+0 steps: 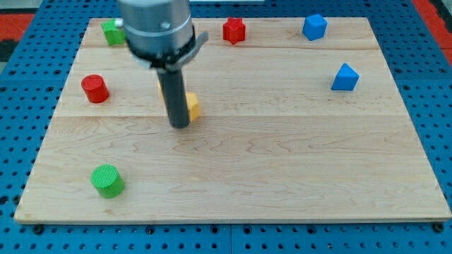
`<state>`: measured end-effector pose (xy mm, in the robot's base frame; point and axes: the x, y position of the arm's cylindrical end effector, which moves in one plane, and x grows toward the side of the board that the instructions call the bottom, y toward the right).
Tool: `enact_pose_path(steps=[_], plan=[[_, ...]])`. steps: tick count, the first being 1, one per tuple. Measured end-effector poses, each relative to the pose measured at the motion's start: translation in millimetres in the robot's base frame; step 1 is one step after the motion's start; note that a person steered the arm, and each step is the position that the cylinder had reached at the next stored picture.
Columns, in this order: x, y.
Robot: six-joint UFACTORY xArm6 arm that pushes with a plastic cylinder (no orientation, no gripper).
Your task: Move the blue triangle to the right side of the yellow blocks
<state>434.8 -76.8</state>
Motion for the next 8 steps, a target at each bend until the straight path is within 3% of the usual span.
enact_pose_path(steps=[1,3,4,5,6,8], plan=[[-6.4,96.0],[-120.4,246.3],[-91.9,324.4],[-62.2,228.0],[-65.8,101.0],[-105.9,124.8]])
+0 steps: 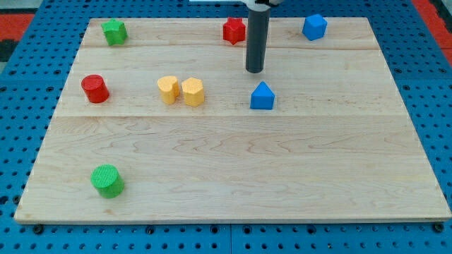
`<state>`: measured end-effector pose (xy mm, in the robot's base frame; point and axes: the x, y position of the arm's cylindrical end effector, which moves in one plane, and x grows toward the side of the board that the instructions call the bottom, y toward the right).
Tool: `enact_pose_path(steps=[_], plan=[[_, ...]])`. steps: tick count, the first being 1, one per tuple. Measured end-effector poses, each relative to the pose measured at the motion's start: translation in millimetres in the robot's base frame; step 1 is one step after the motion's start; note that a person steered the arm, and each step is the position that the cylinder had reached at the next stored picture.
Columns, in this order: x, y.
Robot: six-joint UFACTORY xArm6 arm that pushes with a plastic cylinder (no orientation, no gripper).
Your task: Move the blue triangle to the right side of the yellow blocks
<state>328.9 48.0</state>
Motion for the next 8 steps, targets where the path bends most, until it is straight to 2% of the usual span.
enact_pose_path(steps=[1,3,4,5,7,8], plan=[[4.4,21.9],[18.1,16.9],[4.2,17.5],[-22.8,-3.4],[-19.2,-37.6],[-19.2,-105.5]])
